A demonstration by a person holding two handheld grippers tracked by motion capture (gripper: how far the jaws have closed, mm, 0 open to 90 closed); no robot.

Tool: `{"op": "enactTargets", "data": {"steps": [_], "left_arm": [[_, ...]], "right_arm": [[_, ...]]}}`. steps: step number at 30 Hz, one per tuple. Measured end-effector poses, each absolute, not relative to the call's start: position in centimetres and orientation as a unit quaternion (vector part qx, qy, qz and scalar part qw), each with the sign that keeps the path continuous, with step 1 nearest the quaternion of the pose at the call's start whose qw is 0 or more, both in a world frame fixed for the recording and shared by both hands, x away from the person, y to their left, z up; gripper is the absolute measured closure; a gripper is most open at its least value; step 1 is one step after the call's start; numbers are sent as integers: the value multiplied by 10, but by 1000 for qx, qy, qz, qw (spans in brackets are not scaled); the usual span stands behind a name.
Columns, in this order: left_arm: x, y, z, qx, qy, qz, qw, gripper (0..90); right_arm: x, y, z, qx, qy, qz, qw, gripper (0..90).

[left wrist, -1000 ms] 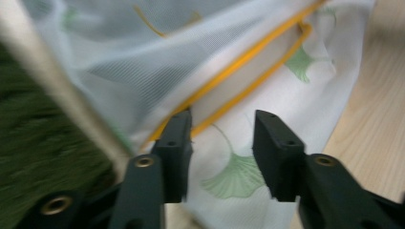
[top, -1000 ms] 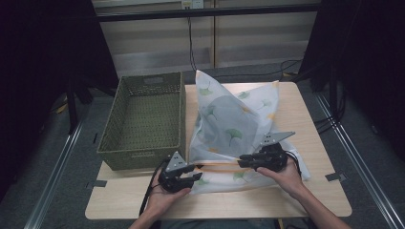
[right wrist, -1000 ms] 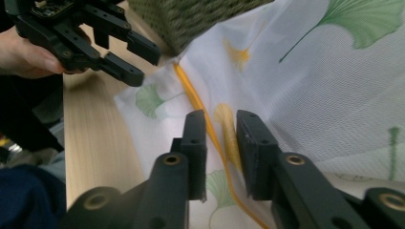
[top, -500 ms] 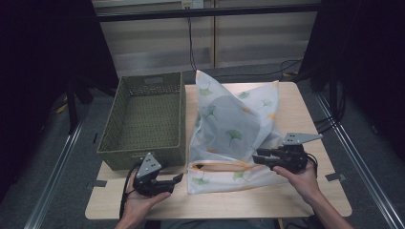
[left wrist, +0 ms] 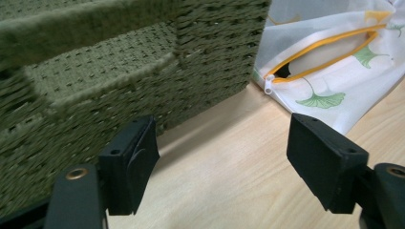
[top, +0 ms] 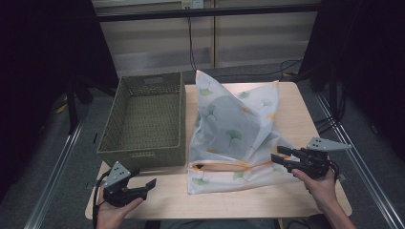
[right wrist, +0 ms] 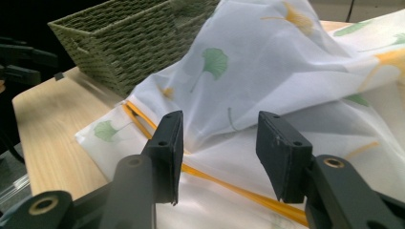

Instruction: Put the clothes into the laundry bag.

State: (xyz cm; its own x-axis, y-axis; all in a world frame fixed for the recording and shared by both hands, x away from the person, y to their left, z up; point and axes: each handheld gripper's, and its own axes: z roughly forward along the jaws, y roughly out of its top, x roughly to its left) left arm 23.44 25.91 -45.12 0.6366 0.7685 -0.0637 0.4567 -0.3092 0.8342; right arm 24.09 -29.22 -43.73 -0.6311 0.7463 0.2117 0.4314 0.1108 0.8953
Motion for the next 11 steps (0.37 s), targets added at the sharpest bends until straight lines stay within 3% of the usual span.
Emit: {"op": "enactTargets", "data": {"steps": [11], "left_arm": [[236,260,-449,778,401,192,444,285]], "right_arm": [[239,-291,-450,390,742,527,140,511]]}}
